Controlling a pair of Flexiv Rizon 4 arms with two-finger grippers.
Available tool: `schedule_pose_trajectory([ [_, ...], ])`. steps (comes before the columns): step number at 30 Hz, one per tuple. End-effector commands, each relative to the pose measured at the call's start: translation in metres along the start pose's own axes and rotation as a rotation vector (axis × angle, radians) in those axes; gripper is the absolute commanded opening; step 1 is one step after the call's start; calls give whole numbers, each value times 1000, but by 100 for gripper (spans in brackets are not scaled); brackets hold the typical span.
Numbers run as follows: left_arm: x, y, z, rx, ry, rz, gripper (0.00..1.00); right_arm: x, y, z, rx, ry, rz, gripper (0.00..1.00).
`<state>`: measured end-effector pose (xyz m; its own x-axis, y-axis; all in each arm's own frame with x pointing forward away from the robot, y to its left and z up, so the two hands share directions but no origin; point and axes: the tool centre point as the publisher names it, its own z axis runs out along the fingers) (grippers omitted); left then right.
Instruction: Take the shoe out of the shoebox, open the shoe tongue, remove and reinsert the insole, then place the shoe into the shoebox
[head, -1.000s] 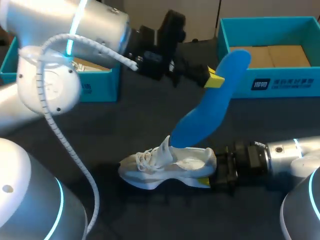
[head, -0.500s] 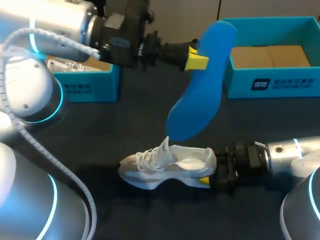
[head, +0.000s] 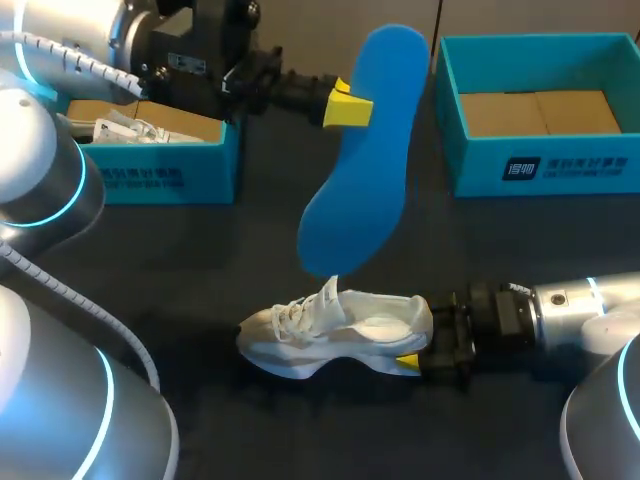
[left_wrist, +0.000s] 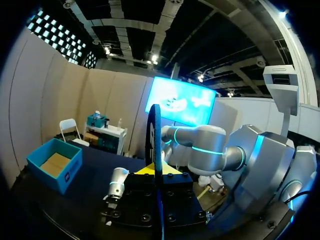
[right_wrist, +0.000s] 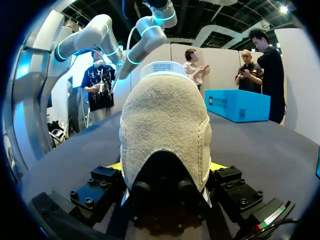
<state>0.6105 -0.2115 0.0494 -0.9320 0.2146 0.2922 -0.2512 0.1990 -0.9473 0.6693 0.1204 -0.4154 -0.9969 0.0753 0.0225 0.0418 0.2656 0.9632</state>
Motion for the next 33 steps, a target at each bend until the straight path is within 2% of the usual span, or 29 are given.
schedule_pose_trajectory([
  [1,0,-1,0,-1,0,0,0,1,1,1,4,-1,0,0],
  [3,0,-1,0,-1,0,0,0,1,1,1,4,-1,0,0],
  [9,10,-20,-12,91,3,-25,0,1,1,1,4,-1,0,0],
  [16,31,-31,-25,93,11,-29,0,1,1,1,4,-1,0,0],
  [26,40,-31,-36,95,60,-75,0,1,1,1,4,-1,0,0],
  [33,49,-34,-36,112,44,-75,0,1,1,1,4,-1,0,0],
])
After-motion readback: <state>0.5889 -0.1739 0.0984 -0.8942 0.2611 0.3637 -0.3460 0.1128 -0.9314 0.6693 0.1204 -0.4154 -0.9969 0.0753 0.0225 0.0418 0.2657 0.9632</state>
